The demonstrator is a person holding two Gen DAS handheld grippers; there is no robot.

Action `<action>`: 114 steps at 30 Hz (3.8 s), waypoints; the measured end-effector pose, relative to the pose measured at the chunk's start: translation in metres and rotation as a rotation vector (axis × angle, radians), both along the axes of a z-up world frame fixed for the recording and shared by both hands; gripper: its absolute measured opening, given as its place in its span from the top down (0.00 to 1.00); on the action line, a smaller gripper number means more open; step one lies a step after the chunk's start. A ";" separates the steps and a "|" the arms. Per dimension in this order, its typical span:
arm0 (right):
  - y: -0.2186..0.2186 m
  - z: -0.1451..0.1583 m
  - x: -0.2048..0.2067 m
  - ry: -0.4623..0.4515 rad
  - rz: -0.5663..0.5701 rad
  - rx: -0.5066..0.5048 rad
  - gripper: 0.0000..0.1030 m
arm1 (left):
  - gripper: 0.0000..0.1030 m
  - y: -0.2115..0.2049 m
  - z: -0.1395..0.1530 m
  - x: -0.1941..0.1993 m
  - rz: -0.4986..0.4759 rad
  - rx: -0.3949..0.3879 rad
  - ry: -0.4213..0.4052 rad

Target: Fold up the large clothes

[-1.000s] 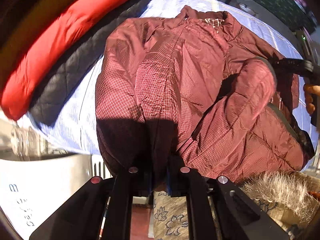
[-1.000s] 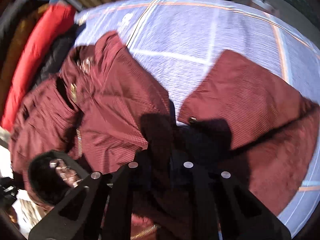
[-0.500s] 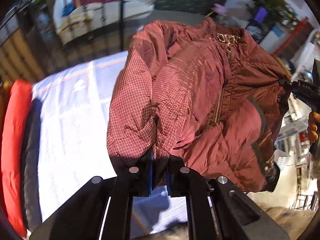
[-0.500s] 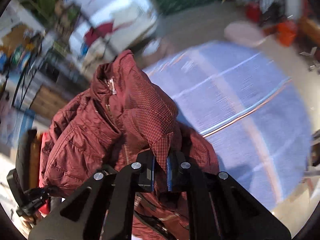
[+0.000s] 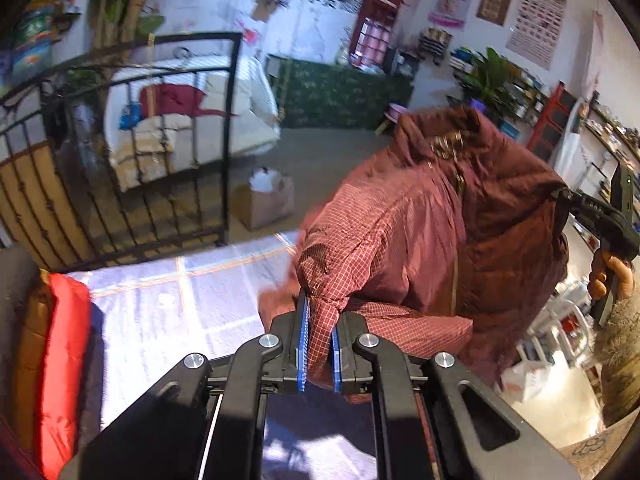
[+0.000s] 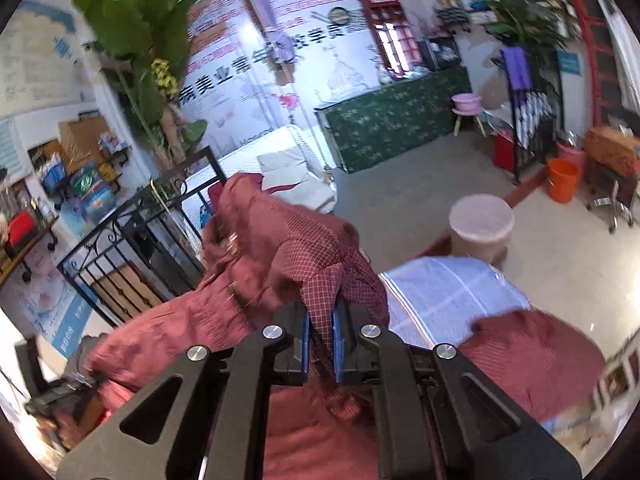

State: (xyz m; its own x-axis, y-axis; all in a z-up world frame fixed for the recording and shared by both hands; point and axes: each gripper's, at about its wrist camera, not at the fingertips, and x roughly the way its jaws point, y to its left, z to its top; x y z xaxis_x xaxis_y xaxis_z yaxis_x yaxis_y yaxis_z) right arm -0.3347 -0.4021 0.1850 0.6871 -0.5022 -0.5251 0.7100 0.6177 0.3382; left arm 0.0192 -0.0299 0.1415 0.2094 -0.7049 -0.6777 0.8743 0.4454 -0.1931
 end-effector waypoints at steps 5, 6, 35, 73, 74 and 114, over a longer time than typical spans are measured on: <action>-0.055 -0.048 0.103 0.014 0.101 0.102 0.90 | 0.92 -0.013 -0.023 0.038 0.089 0.087 -0.089; -0.065 -0.064 0.124 0.036 0.109 0.133 0.89 | 0.92 -0.017 -0.034 0.047 0.111 0.111 -0.106; 0.142 -0.381 0.117 0.541 0.263 0.755 0.24 | 0.14 -0.057 -0.227 0.102 0.290 0.441 0.192; 0.161 -0.366 0.096 0.494 0.165 0.813 0.19 | 0.61 0.127 -0.299 0.130 0.701 0.552 0.293; 0.162 -0.367 0.103 0.507 0.188 0.811 0.19 | 0.53 0.134 -0.301 0.120 0.703 0.545 0.317; -0.173 -0.379 -0.044 -0.147 -0.547 0.962 0.19 | 0.22 0.109 -0.203 0.038 0.542 0.328 0.524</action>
State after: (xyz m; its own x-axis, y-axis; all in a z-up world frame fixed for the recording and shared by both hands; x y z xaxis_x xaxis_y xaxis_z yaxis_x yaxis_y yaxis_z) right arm -0.3792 -0.5754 -0.1940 0.5857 -0.1837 -0.7894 0.7196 -0.3304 0.6107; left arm 0.0571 0.0790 -0.0619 0.0633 -0.3457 -0.9362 0.3541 0.8848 -0.3028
